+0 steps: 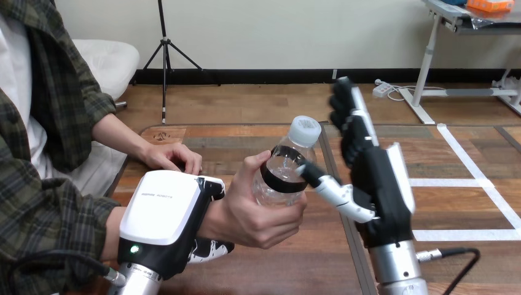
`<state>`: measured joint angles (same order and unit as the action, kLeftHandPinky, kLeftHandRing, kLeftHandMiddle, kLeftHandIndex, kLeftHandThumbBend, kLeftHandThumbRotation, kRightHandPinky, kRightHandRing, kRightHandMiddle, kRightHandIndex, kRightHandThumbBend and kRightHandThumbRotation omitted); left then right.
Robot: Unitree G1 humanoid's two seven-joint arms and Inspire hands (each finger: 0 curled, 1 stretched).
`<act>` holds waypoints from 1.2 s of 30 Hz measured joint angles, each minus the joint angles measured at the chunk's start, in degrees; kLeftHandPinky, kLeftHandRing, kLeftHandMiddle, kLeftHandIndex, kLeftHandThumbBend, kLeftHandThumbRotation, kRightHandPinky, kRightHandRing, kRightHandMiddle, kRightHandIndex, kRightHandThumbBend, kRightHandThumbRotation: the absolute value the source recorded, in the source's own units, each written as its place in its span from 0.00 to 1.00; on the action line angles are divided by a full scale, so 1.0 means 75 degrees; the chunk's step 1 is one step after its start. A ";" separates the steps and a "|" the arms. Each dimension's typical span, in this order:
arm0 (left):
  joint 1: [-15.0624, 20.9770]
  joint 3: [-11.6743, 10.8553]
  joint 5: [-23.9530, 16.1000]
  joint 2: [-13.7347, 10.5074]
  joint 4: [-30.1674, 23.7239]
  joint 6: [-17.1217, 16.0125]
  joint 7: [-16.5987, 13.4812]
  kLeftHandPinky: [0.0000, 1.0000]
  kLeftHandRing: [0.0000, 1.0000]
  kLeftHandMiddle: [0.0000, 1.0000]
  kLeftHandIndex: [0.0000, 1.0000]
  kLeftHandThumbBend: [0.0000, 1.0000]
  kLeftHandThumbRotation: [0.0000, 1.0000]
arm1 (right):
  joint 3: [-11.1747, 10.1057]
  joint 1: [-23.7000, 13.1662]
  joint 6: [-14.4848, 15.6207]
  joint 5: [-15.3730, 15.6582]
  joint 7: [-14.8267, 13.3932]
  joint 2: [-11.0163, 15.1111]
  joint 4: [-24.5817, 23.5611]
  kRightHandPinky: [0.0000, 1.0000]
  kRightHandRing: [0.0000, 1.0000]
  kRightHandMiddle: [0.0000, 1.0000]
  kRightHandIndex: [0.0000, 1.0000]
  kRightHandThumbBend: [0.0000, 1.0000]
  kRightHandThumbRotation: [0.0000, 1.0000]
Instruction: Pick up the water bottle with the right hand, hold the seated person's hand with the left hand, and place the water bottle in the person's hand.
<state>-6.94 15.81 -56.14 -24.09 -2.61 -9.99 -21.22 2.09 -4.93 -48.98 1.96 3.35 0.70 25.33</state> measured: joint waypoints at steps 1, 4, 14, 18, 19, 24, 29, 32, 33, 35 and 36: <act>-0.0002 0.0000 0.0005 0.0000 0.0000 0.0000 0.0000 0.26 0.28 0.32 0.32 0.87 0.00 | -0.0031 0.0003 -0.0037 0.0028 -0.0068 -0.0026 0.0029 1.00 1.00 1.00 1.00 0.71 0.59; -0.0006 0.0000 0.0006 0.0000 0.0000 0.0000 0.0000 0.26 0.28 0.32 0.32 0.87 0.00 | -0.0085 0.0011 -0.0068 0.0101 -0.0234 -0.0063 0.0081 1.00 1.00 1.00 1.00 0.72 0.62; -0.0025 0.0000 0.0024 0.0000 0.0000 -0.0001 0.0002 0.26 0.28 0.32 0.31 0.87 0.00 | -0.0180 0.0018 -0.0074 0.0330 -0.0608 -0.0058 0.0220 1.00 1.00 1.00 1.00 0.75 0.74; -0.0040 0.0000 0.0082 -0.0001 0.0000 -0.0026 0.0002 0.25 0.28 0.32 0.31 0.87 0.00 | -0.0211 0.0022 -0.0099 0.0319 -0.0633 -0.0057 0.0275 1.00 1.00 1.00 1.00 0.75 0.78; -0.0044 0.0000 0.0108 -0.0004 0.0000 -0.0042 0.0002 0.25 0.28 0.32 0.31 0.87 0.00 | -0.0219 0.0025 -0.0106 0.0318 -0.0635 -0.0057 0.0283 1.00 1.00 1.00 1.00 0.75 0.79; -0.0062 -0.0014 0.0284 -0.0043 0.0000 -0.0179 0.0024 0.27 0.31 0.35 0.34 0.91 0.00 | -0.0251 0.0041 -0.0151 0.0308 -0.0640 -0.0058 0.0299 1.00 1.00 1.00 1.00 0.76 0.80; -0.0064 -0.0107 0.0664 -0.0118 -0.0014 -0.0411 0.0285 0.38 0.43 0.48 0.45 0.97 0.00 | -0.0270 0.0042 -0.0192 0.0310 -0.0641 -0.0058 0.0311 1.00 1.00 1.00 1.00 0.78 0.79; -0.0067 -0.0176 0.1024 -0.0196 -0.0014 -0.0625 0.0480 0.47 0.54 0.59 0.55 0.98 0.00 | -0.0276 0.0042 -0.0205 0.0314 -0.0641 -0.0057 0.0311 1.00 1.00 1.00 1.00 0.78 0.79; -0.0071 -0.0192 0.1154 -0.0228 -0.0013 -0.0700 0.0528 0.50 0.58 0.63 0.59 0.99 0.01 | -0.0278 0.0042 -0.0206 0.0316 -0.0640 -0.0055 0.0311 1.00 1.00 1.00 1.00 0.79 0.78; -0.0092 -0.0221 0.1384 -0.0282 -0.0010 -0.0870 0.0593 0.59 0.68 0.72 0.68 0.99 0.03 | -0.0281 0.0042 -0.0206 0.0322 -0.0639 -0.0052 0.0311 1.00 1.00 1.00 1.00 0.80 0.77; -0.0110 -0.0237 0.1487 -0.0298 -0.0007 -0.0960 0.0606 0.61 0.71 0.75 0.71 1.00 0.04 | -0.0282 0.0042 -0.0206 0.0322 -0.0639 -0.0050 0.0311 1.00 1.00 1.00 1.00 0.80 0.77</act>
<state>-7.77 14.03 -44.99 -26.32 -2.66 -17.19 -16.68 -0.02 -4.61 -50.52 4.38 -1.44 0.32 27.66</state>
